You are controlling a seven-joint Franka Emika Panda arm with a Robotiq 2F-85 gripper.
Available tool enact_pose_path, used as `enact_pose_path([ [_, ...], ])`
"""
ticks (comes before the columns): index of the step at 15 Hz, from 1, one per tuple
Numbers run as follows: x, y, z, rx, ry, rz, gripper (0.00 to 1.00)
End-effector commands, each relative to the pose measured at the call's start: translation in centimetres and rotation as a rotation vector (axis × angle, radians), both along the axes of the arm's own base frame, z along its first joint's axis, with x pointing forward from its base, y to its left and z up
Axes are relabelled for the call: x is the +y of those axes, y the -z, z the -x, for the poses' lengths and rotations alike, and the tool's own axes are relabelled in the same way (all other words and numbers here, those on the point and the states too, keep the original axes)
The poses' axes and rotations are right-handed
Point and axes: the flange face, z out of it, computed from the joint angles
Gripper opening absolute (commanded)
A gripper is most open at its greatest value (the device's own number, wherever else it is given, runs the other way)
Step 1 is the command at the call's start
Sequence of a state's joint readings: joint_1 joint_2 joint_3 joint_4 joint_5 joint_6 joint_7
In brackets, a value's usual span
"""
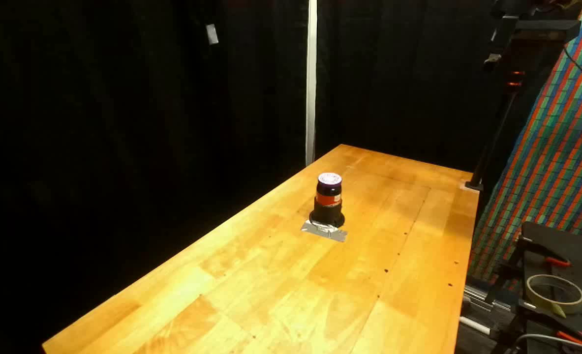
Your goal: Put the rubber band around the brown cup
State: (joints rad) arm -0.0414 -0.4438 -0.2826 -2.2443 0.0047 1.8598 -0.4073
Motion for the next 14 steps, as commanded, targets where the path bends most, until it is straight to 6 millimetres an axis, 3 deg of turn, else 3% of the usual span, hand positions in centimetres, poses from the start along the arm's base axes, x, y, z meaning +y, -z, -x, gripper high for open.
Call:
enact_pose_path([
  [1,0.0,-0.2,0.0,-0.003,0.0,0.001,1.0],
  [12,-0.1,-0.7,0.0,-0.012,0.001,0.003,1.0],
  [14,1.7,-1.2,-1.3,-0.016,-0.025,0.064,1.0],
])
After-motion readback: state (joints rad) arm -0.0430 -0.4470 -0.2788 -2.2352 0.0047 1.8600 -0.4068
